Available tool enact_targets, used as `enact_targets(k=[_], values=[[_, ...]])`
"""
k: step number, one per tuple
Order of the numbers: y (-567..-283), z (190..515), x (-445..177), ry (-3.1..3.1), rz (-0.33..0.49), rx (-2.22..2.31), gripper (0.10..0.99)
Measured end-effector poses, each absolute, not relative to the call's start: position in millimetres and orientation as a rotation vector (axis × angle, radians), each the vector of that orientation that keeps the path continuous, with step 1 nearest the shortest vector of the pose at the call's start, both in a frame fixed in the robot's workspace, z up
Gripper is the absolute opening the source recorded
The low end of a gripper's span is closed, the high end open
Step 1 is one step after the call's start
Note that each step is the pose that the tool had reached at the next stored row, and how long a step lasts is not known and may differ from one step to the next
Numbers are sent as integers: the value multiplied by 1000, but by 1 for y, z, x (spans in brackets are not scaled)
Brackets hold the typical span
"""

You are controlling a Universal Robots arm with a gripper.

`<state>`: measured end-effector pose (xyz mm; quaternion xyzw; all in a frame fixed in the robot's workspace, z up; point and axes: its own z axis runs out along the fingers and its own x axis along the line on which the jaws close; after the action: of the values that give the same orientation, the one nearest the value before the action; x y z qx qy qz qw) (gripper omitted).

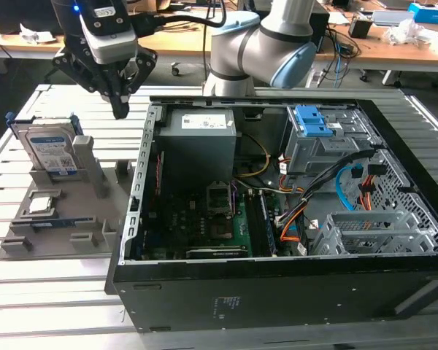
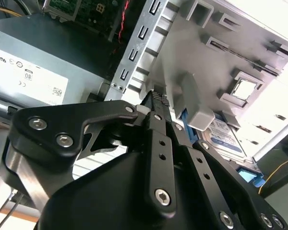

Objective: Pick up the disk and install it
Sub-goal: 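Reach for the disk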

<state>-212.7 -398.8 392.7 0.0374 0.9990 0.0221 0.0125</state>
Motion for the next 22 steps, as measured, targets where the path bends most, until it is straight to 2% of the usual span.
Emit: enact_targets(k=[22], values=[[-399, 393, -266, 3114, 69, 117, 106]])
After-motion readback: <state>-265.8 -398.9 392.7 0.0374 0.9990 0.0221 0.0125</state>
